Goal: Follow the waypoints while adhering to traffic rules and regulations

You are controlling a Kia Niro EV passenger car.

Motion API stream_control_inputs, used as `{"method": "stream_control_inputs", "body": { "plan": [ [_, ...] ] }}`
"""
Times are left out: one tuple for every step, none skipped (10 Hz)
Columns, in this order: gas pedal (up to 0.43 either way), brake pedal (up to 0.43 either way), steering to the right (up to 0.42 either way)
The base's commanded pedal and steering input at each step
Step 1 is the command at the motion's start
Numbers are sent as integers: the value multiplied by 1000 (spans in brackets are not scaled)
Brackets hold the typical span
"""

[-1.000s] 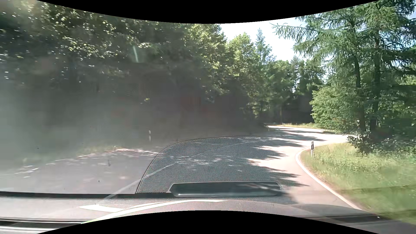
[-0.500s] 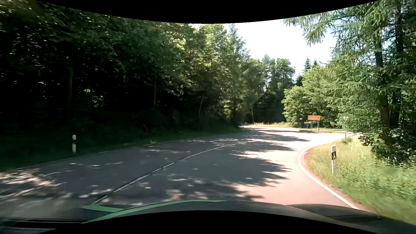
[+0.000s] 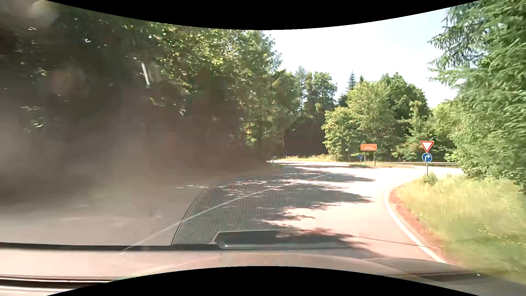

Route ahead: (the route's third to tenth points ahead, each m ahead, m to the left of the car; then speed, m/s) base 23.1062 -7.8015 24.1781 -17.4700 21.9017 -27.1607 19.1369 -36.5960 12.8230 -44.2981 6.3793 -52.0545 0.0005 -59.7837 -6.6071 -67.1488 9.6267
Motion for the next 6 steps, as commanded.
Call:
{"method": "stream_control_inputs", "body": {
  "plan": [
    [0, 152, 151],
    [0, 152, 154],
    [0, 152, 155],
    [0, 152, 157],
    [0, 152, 159],
    [0, 159, 160]
  ]
}}
